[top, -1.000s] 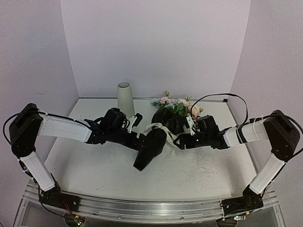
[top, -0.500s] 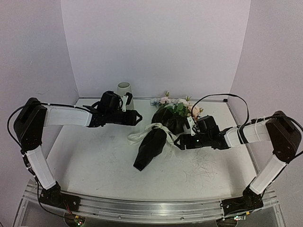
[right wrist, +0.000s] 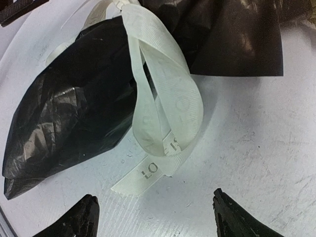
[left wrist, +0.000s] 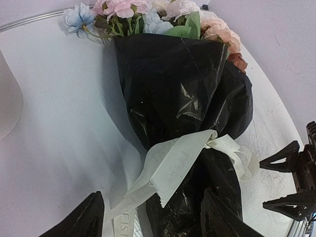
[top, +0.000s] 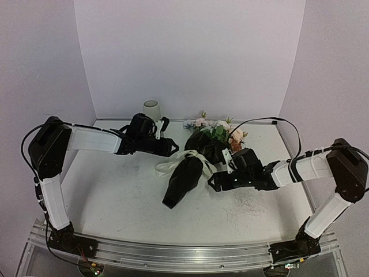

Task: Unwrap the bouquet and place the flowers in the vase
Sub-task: Untie the ribbon from the wrapping paper.

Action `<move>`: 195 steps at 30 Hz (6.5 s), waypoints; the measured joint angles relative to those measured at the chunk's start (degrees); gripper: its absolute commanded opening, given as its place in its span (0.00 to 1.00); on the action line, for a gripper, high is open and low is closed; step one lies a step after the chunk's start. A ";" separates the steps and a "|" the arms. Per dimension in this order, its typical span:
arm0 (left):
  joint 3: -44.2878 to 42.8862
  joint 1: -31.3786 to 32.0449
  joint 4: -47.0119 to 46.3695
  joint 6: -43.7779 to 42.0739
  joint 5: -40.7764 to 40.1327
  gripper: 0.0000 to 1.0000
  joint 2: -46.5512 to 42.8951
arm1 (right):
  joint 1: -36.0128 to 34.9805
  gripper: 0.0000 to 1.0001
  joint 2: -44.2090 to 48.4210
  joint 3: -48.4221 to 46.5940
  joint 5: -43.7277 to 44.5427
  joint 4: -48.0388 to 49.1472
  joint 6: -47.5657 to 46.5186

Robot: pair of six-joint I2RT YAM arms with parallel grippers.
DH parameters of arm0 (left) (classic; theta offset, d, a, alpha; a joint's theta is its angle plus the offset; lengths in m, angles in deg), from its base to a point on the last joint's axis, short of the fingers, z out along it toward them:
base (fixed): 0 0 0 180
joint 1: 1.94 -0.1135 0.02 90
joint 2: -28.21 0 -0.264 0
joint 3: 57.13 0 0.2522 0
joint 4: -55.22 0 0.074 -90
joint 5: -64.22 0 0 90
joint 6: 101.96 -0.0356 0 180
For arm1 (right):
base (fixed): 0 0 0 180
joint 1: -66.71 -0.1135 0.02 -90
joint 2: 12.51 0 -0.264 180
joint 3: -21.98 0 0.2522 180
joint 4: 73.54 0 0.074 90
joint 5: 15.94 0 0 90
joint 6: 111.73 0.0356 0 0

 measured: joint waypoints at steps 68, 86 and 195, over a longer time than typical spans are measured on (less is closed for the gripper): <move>-6.18 0.09 -0.03 4.67 6.59 0.00 4.30 | -5.49 0.21 -19.23 -16.73 22.52 -8.43 6.09; -3.26 0.26 0.32 4.32 0.62 0.00 2.18 | -5.28 0.00 -12.57 -10.40 28.91 -11.69 10.96; 3.59 0.31 3.62 3.69 -23.03 0.00 -8.27 | 50.33 0.00 28.61 -0.08 23.60 -22.41 11.92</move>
